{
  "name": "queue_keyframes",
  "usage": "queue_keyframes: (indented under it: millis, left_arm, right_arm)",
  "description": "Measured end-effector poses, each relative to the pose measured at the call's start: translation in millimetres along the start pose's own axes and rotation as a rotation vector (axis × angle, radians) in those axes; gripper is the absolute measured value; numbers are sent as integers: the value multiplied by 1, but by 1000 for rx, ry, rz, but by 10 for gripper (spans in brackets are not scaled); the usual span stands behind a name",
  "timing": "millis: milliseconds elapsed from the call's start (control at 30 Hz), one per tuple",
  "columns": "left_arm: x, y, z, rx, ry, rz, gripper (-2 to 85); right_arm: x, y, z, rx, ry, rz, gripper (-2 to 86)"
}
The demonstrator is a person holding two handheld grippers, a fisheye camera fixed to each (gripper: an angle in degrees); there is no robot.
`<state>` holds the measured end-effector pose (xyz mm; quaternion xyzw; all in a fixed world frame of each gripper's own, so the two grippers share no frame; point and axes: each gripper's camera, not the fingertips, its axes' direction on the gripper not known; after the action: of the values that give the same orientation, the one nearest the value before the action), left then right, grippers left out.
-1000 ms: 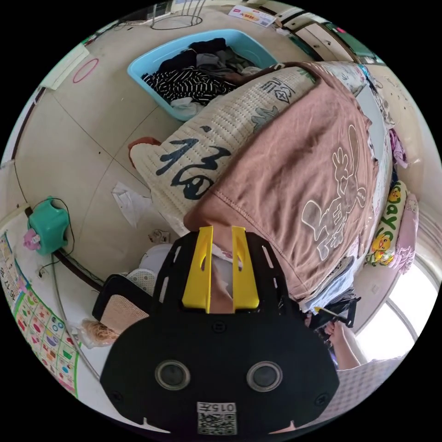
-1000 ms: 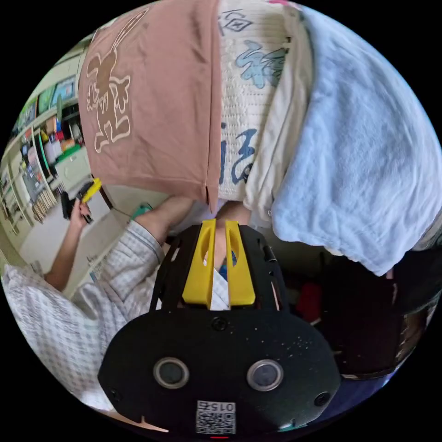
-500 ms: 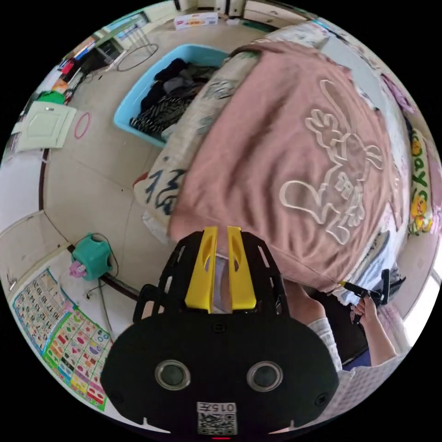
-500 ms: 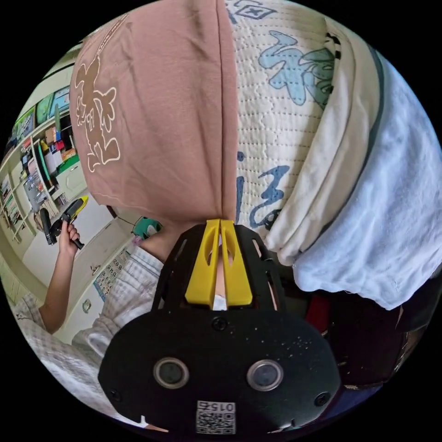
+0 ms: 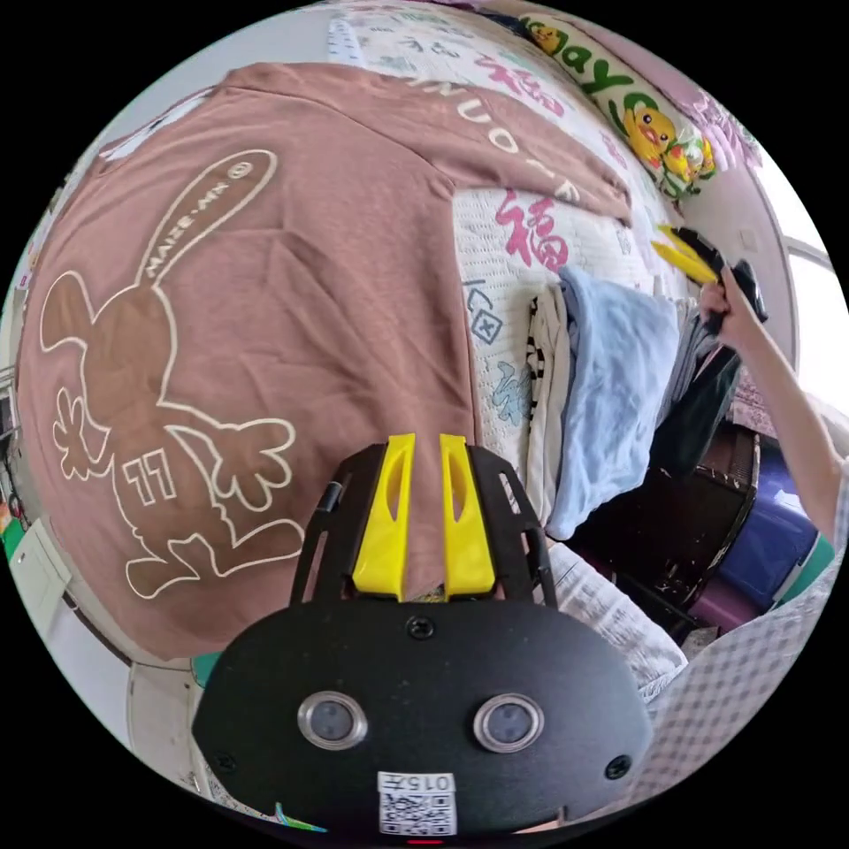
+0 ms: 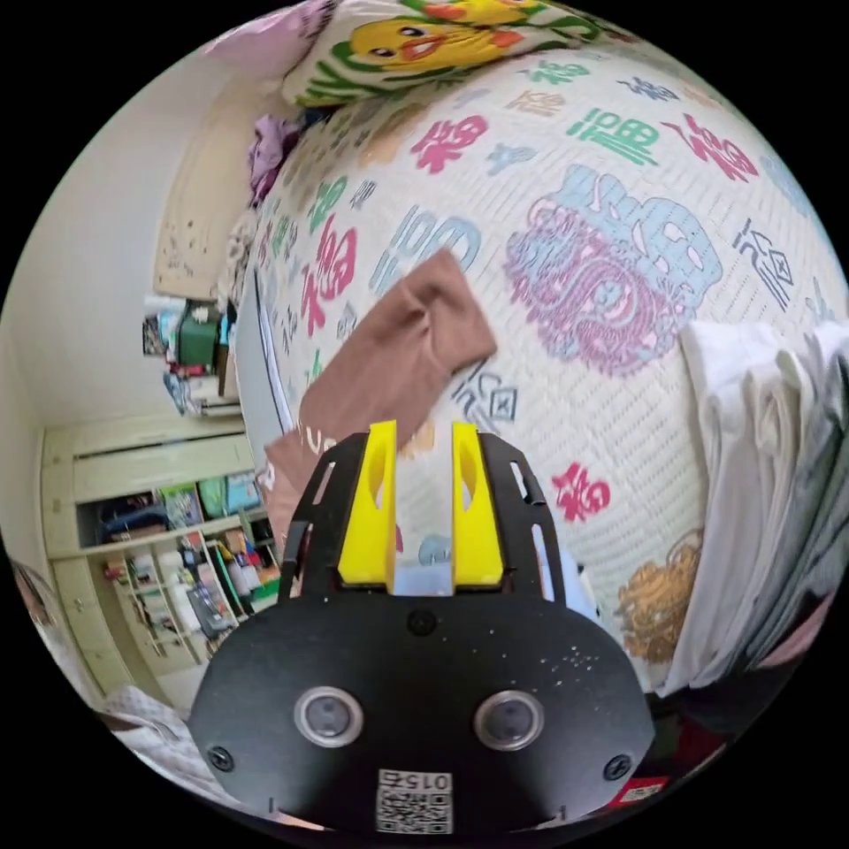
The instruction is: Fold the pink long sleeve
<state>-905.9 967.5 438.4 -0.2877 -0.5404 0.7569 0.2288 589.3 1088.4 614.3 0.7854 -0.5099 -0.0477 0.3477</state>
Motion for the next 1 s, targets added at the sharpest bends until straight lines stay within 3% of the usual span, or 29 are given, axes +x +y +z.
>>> queue_keyframes:
  millis: [133, 200, 333, 433, 500, 633, 733, 800, 900, 1000]
  left_arm:
    - [15, -18, 23, -144, -61, 14, 73]
    - [17, -24, 27, -178, -110, 38, 62]
    - [6, -38, 21, -244, -42, 13, 55]
    - [-10, -48, -9, -152, 153, -70, 40]
    - [-15, -64, -46, 15, 331, -117, 43]
    - [0, -113, -80, 186, 488, -86, 68]
    - [13, -159, -92, 308, 643, -71, 88]
    - [22, -188, -95, 371, 743, -60, 99]
    - [32, -211, -96, 390, 778, -20, 126]
    - [32, -217, -89, 343, 704, -2, 147]
  right_arm:
    - [36, -31, 17, 29, -67, 191, 124]
    - [46, -35, 24, 14, -9, 285, 84]
    - [39, -24, 20, 26, 51, 243, 81]
    - [38, -11, 11, 76, -18, 195, 63]
    - [41, -3, 11, 109, -91, 221, 64]
    - [30, 8, 21, 129, -5, 194, 38]
    - [-6, 36, 16, 192, -39, 2, 32]
    - [-53, 70, 17, 173, 8, -253, 30]
    - [-106, 123, 33, 114, 119, -546, 28]
    - [-137, 173, 60, 56, 203, -746, 28]
